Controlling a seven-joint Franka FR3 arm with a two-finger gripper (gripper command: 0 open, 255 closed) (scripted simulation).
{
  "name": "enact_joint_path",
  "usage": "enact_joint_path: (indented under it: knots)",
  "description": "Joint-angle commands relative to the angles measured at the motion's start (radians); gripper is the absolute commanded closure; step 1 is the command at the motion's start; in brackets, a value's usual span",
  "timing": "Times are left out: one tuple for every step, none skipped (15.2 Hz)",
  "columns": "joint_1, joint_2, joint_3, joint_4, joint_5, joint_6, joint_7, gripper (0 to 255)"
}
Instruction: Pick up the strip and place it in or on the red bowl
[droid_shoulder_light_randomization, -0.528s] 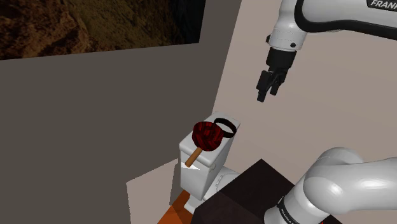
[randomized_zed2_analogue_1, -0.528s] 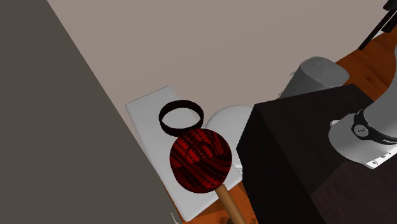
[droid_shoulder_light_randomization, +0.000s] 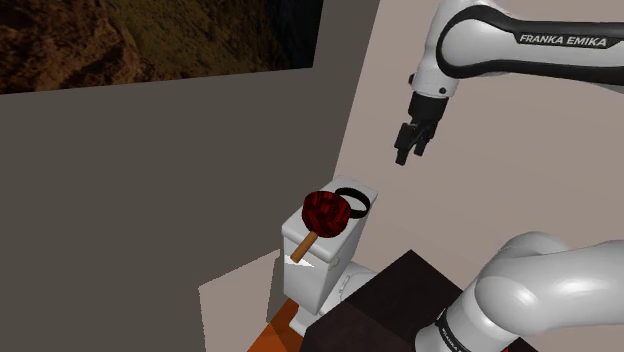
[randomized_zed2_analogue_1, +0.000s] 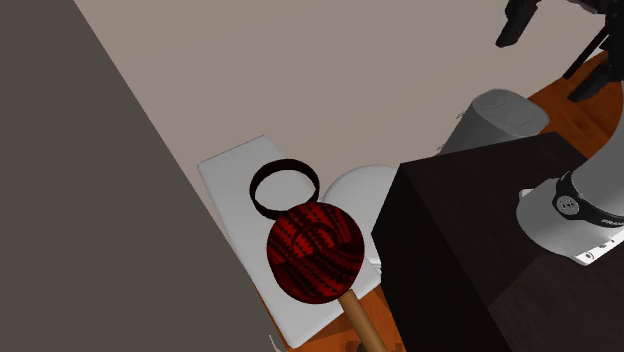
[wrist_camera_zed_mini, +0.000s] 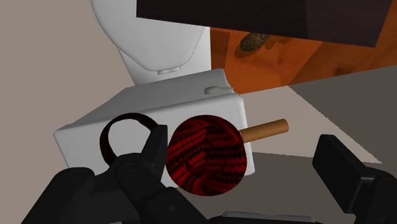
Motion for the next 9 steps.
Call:
enact_joint_path:
  knots:
    - [-0.008,0.036,-0.028,-0.03,-0.014,0.073,-0.026,0]
    - [-0.012,0.059,-0.044,-0.036,-0.021,0.104,-0.04,0]
    - [-0.016,0.083,-0.059,-0.041,-0.027,0.134,-0.055,0]
    - [-0.02,0.109,-0.075,-0.044,-0.033,0.165,-0.07,0]
    - [-0.024,0.136,-0.09,-0.045,-0.038,0.196,-0.084,0]
    - [-0.027,0.164,-0.105,-0.045,-0.042,0.226,-0.099,0]
    - [-0.031,0.193,-0.12,-0.044,-0.045,0.256,-0.114,0]
    - [-0.034,0.224,-0.134,-0.041,-0.047,0.286,-0.13,0]
    - [-0.036,0.255,-0.149,-0.037,-0.047,0.315,-0.145,0]
